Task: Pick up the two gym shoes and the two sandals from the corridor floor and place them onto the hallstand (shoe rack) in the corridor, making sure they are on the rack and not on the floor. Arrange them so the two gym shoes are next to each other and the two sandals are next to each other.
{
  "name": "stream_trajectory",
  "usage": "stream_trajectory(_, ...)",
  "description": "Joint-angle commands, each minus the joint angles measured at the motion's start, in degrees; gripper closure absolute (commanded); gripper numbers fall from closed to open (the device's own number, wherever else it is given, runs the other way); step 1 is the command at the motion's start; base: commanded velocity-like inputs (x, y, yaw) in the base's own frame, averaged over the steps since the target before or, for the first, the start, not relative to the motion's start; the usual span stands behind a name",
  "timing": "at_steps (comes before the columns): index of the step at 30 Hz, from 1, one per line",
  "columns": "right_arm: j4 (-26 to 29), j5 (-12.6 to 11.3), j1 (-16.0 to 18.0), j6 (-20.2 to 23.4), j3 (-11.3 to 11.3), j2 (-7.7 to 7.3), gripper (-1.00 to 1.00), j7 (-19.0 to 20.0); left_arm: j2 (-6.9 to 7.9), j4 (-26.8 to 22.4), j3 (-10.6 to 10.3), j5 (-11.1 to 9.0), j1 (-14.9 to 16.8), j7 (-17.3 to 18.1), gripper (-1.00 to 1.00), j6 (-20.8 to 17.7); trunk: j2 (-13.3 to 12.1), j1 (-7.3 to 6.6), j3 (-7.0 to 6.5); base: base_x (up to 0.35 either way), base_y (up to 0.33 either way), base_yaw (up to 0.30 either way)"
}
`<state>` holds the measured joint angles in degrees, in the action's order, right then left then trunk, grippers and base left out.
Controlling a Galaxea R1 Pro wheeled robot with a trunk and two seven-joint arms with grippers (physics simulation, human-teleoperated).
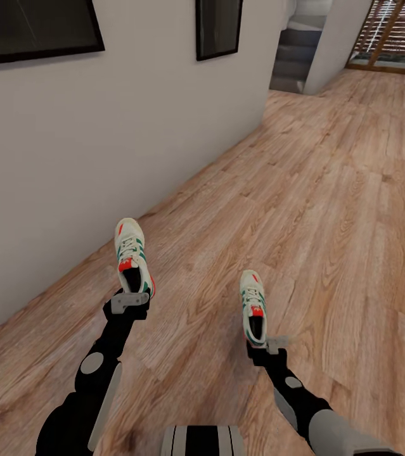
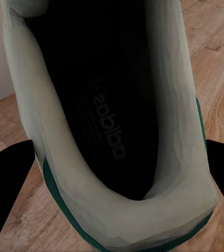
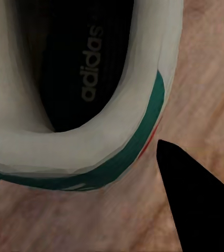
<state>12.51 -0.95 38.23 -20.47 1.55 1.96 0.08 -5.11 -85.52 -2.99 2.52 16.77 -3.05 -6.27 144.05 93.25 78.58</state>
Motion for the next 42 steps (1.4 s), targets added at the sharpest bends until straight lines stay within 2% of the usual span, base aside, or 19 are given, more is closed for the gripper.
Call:
stream_trajectory(1,3.18,-0.19,-0.01,0.16,0.12,-0.02,1.0,0.01,0.01,-0.08,-0.08,0.29,0.01,-0.38,1.0,-0.32,-0.01,-0.03,-0.18,0.0,0.0,0.0)
stream_trajectory(2,5.01,-0.19,-0.01,0.44,0.12,-0.02,1.0,0.01,0.01,-0.08,-0.08,0.29,0.01,-0.38,1.0,-0.32,-0.02,-0.05,-0.4,0.0,0.0,0.0)
stream_trajectory(3,14.59,-0.16,0.0,4.07,0.18,0.06,1.0,0.01,0.01,-0.08,-0.08,0.29,0.01,-0.38,1.0,-0.32,-0.03,-0.08,-0.63,0.0,0.0,0.0)
stream_trajectory(4,18.74,-0.12,0.0,6.83,0.25,0.14,1.0,0.01,0.01,-0.08,-0.08,0.29,0.01,-0.38,1.0,-0.32,-0.05,-0.1,-0.85,0.0,0.0,0.0)
stream_trajectory(5,24.89,-0.07,0.0,11.57,0.37,0.23,1.0,-0.05,0.01,-0.08,-0.08,0.29,0.01,-0.38,1.0,-0.32,-0.06,-0.13,-1.07,0.0,0.0,0.0)
stream_trajectory(7,33.17,-0.04,0.0,17.45,0.48,0.28,1.0,-0.02,0.01,-0.08,-0.04,0.3,0.01,-0.38,1.0,-0.34,-0.09,-0.18,-1.51,0.0,0.0,0.0)
stream_trajectory(8,35.31,-0.03,0.0,18.72,0.5,0.29,1.0,-0.01,0.01,-0.08,-0.05,0.32,0.01,-0.38,1.0,-0.36,-0.1,-0.21,-1.73,0.0,0.0,0.0)
stream_trajectory(10,43.66,-0.06,0.0,23.22,0.54,0.35,1.0,0.0,0.01,-0.12,-0.07,0.35,0.01,-0.38,1.0,-0.39,-0.13,-0.26,-2.18,0.0,0.0,0.0)
stream_trajectory(12,49.44,-0.09,0.0,26.9,0.55,0.38,1.0,0.0,0.01,-0.15,-0.09,0.37,0.01,-0.38,1.0,-0.42,-0.15,-0.31,-2.62,0.0,0.0,0.0)
stream_trajectory(15,52.21,-0.05,0.0,29.11,0.52,0.38,1.0,0.01,0.01,-0.16,-0.28,0.37,0.01,-0.39,1.0,-0.5,-0.19,-0.39,-3.28,0.0,0.0,0.0)
stream_trajectory(18,53.72,-0.06,0.0,30.32,0.48,0.34,1.0,0.01,-0.16,-0.31,-1.52,0.44,0.01,-0.38,1.0,-4.82,-0.23,-0.46,-3.95,0.0,0.0,0.0)
stream_trajectory(21,54.04,0.0,0.0,30.62,0.49,0.35,1.0,0.01,-0.38,-0.45,-3.26,0.46,0.06,-0.38,1.0,-11.11,-0.27,-0.54,-4.61,0.0,0.0,0.0)
stream_trajectory(24,54.14,0.02,0.0,30.74,0.53,0.38,1.0,0.01,-1.08,-0.5,-4.31,0.46,0.12,-0.38,1.0,-13.85,-0.31,-0.62,-5.28,0.0,0.0,0.0)
stream_trajectory(31,54.4,-0.1,0.0,30.92,0.51,0.39,1.0,0.01,-1.75,-0.52,-5.39,0.45,0.4,-0.38,1.0,-15.2,-0.41,-0.8,-6.83,0.0,0.0,0.0)
stream_trajectory(37,54.4,-0.12,0.0,30.93,0.53,0.41,1.0,0.01,-1.75,-0.32,-9.23,0.42,0.37,-0.46,1.0,-15.27,-0.49,-0.95,-8.46,0.0,0.0,-0.007)
stream_trajectory(42,54.37,-0.24,0.0,30.93,0.55,0.41,1.0,0.01,-1.69,-0.26,-9.41,0.38,0.36,-0.47,1.0,-15.27,-0.55,-1.08,-10.03,0.0,0.0,-0.108)
